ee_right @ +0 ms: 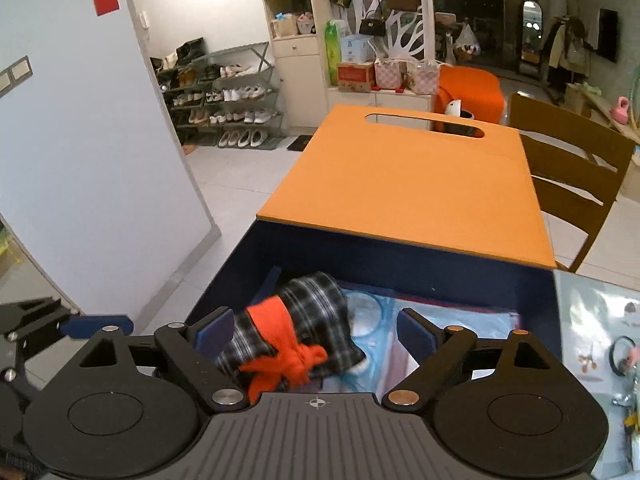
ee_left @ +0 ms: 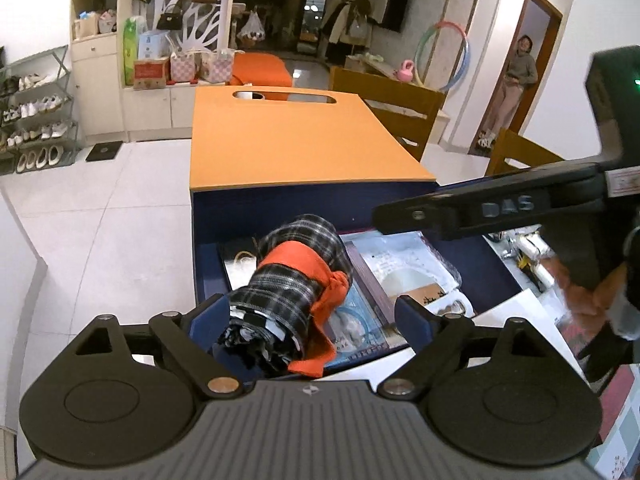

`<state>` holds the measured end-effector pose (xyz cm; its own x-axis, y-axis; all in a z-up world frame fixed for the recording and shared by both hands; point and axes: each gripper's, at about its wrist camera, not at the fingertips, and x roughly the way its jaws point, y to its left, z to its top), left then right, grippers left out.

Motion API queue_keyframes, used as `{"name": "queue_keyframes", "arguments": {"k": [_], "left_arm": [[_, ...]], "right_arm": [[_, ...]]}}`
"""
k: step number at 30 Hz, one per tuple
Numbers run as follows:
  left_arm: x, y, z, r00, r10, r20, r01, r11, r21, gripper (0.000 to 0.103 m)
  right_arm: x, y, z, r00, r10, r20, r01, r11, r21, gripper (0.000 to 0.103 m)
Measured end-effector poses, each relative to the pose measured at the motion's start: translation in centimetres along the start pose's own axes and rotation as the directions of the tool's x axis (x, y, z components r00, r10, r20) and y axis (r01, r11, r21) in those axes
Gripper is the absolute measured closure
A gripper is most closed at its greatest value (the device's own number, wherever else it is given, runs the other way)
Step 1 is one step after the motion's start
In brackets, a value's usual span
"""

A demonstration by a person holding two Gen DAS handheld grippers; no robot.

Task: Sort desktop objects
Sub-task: 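Open both tools to release the plaid umbrella and withdraw from the box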

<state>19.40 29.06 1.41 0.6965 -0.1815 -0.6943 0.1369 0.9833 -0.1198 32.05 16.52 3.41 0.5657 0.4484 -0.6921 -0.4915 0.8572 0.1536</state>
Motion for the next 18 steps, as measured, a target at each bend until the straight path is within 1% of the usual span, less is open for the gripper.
{"name": "queue_keyframes", "arguments": {"k": [2,7,9,13,18], "left_arm": [[-0.1,-0.5,0.0,1.000,0.014,-0.008,-0.013,1.000,0.020,0.010],[-0.7,-1.2,-0.1,0.999,0.032,-0.007,-0.032,0.999,0.007,0.008],[-0.9,-1.7,-0.4,0.999,0.043,0.001,-0.043,0.999,0.022,0.007],[-1.1,-2.4,-0.5,0.998,0.058,-0.007,-0.057,0.998,0.036,0.007],[-1.8,-2.3,0.2,0.996,0.087,0.018,-0.087,0.996,0.005,0.005]], "right_arm": [[-0.5,-0.6,-0.2,1.000,-0.005,0.002,0.005,1.000,0.003,0.013],[-1.6,-2.0,-0.7,1.000,-0.019,0.008,0.019,1.000,0.012,0.013],[-2.1,-2.6,-0.9,1.000,-0.024,0.010,0.024,1.000,0.015,0.013],[-3.0,-3.7,-1.3,0.999,-0.035,0.015,0.034,0.999,0.022,0.013],[-4.2,-5.2,-1.8,0.999,-0.048,0.020,0.048,0.998,0.031,0.013]]}}
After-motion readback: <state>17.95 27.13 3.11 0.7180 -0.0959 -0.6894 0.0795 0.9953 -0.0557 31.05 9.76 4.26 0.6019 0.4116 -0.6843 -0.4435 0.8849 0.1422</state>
